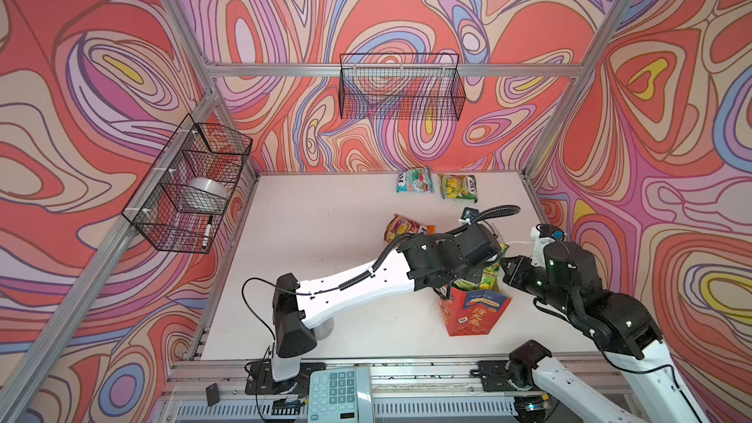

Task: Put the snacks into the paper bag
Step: 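Carry the green packet over the bag and lower it inside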

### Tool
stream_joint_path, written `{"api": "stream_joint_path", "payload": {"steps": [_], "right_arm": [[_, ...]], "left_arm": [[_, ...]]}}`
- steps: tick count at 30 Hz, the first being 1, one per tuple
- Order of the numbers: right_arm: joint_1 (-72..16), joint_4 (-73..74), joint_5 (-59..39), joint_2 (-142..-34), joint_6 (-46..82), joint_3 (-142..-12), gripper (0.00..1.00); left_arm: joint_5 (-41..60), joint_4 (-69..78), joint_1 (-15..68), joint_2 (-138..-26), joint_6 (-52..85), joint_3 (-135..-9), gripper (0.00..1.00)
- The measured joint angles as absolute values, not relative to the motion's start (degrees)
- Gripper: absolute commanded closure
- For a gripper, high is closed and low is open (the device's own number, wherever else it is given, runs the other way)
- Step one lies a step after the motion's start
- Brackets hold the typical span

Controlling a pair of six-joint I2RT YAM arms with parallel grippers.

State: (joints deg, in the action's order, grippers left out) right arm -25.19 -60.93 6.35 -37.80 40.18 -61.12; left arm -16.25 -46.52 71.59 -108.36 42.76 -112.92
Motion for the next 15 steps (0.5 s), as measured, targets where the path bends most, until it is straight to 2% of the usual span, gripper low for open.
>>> {"api": "stream_joint_path", "payload": {"steps": [11,13,15], "right_arm": [[-25.2,-60.9,6.5,-36.4,40.2,-60.7,1.00],[-25.2,-60.9,6.5,-36.4,40.2,-60.7,1.00],[-25.2,-60.9,6.5,-36.4,40.2,-60.7,1.00]], "left_arm": [[-18.3,-46.7,71.6,-108.9,46.8,-108.3,1.00],[-18.3,-46.6,71.6,-108.9,46.7,-108.2,0.86],[-18.0,-46.5,71.6,-109.0,46.7,-108.3,0.76]]}}
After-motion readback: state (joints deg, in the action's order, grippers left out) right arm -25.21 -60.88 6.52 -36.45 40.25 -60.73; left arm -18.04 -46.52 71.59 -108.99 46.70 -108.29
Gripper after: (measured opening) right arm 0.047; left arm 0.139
